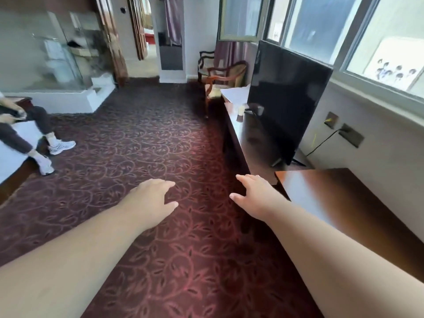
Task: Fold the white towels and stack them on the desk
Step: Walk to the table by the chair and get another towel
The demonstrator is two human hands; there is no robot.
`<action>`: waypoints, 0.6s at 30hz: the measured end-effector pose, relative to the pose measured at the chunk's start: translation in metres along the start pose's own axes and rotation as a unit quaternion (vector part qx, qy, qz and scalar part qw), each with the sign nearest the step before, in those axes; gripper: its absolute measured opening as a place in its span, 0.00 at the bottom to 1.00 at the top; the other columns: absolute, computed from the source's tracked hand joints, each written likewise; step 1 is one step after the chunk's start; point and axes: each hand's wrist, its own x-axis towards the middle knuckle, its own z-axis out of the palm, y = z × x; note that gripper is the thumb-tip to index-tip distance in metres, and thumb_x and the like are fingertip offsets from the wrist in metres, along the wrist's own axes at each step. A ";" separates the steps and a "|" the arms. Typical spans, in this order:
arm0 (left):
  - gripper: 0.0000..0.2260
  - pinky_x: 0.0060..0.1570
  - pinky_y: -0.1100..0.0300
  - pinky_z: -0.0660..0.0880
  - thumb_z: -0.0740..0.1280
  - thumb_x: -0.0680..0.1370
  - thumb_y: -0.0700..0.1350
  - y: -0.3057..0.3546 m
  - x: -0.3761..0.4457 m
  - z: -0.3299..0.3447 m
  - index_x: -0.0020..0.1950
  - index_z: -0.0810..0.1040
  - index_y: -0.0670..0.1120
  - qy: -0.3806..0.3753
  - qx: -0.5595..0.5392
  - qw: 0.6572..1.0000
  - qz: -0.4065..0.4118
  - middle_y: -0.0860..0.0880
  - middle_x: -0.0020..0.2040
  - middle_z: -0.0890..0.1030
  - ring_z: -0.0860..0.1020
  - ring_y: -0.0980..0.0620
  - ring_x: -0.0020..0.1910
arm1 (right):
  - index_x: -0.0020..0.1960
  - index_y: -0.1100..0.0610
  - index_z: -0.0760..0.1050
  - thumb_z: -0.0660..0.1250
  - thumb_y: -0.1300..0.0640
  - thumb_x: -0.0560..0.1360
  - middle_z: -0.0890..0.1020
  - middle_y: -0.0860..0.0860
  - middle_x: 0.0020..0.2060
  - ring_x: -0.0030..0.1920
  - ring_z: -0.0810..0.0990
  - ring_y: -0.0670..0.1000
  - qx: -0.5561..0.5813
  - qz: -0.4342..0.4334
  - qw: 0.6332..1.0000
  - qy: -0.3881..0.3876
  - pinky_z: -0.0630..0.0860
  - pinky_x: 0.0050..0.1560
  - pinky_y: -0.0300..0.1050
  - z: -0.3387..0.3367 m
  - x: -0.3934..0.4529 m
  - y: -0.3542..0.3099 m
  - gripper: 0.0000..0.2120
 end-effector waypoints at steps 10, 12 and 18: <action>0.29 0.68 0.53 0.68 0.62 0.74 0.68 -0.092 0.269 0.039 0.73 0.68 0.60 -0.034 0.005 0.999 -0.028 0.59 0.72 0.70 0.68 0.54 0.71 | 0.78 0.49 0.64 0.65 0.37 0.76 0.71 0.48 0.74 0.75 0.67 0.51 0.070 0.045 0.995 -0.054 0.67 0.73 0.51 0.065 0.297 0.017 0.34; 0.29 0.69 0.55 0.66 0.62 0.74 0.68 -0.105 0.343 0.037 0.73 0.68 0.60 -0.027 -0.010 0.999 -0.032 0.60 0.72 0.69 0.67 0.55 0.72 | 0.78 0.49 0.64 0.64 0.37 0.76 0.71 0.48 0.74 0.75 0.66 0.52 0.042 0.035 0.996 -0.073 0.66 0.74 0.51 0.060 0.380 0.026 0.34; 0.28 0.74 0.55 0.57 0.61 0.76 0.67 -0.165 0.525 0.011 0.75 0.64 0.63 -0.033 -0.015 0.999 -0.040 0.57 0.76 0.64 0.59 0.54 0.76 | 0.75 0.48 0.68 0.62 0.37 0.76 0.74 0.47 0.71 0.73 0.67 0.52 -0.004 0.008 0.997 -0.074 0.66 0.73 0.49 0.040 0.592 0.012 0.31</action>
